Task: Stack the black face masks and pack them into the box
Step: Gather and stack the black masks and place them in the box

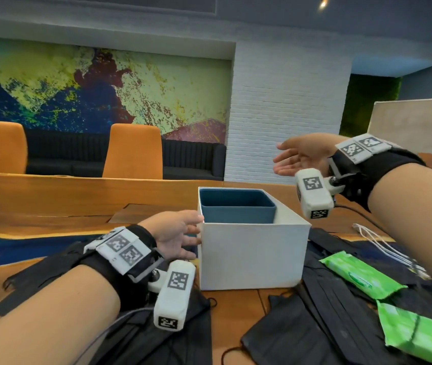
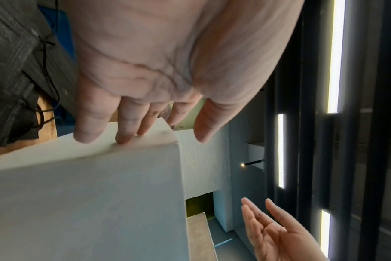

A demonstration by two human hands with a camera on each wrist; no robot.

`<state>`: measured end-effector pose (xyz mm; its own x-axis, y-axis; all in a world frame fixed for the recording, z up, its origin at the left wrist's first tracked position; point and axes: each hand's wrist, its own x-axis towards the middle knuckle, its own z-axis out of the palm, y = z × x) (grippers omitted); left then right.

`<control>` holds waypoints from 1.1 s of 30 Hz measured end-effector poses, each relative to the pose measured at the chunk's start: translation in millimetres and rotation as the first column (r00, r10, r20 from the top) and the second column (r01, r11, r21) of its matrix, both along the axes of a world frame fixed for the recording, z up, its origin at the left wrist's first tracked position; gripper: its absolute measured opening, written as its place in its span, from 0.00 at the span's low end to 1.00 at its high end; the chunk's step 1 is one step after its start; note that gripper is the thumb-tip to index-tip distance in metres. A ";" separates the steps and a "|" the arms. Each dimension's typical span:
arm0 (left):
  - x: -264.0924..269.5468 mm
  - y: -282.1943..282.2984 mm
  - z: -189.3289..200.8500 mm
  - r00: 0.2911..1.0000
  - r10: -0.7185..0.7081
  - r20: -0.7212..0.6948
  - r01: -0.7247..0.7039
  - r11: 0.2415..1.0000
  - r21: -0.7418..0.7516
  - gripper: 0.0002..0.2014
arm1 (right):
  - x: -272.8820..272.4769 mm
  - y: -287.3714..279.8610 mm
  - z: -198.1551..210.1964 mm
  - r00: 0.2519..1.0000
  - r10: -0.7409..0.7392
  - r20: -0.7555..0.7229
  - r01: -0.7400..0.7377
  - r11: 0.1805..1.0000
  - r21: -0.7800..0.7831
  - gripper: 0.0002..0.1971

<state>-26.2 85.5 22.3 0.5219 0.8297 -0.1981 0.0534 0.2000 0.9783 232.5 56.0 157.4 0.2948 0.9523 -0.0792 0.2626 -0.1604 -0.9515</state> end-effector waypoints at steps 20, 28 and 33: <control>-91.7 -42.4 -26.6 0.775 0.255 -0.579 -0.184 0.967 0.179 0.19 | -108.0 -54.6 -170.6 0.951 0.284 0.118 -0.200 0.862 -0.465 0.20; -94.7 -22.7 -23.8 0.613 0.284 -0.737 -0.105 0.954 0.281 0.26 | -127.1 -25.7 -193.6 0.908 0.371 0.193 -0.204 0.795 -0.571 0.18; -96.7 -16.4 -33.6 0.472 0.255 -0.844 -0.025 0.961 0.276 0.29 | -138.5 -18.1 -198.9 0.890 0.415 0.188 -0.201 0.729 -0.655 0.08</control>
<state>-123.0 69.1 -11.3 0.0511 0.9518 -0.3026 0.8826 0.0988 0.4597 94.0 37.9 -41.5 0.1031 0.7730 -0.6260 0.6552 -0.5263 -0.5420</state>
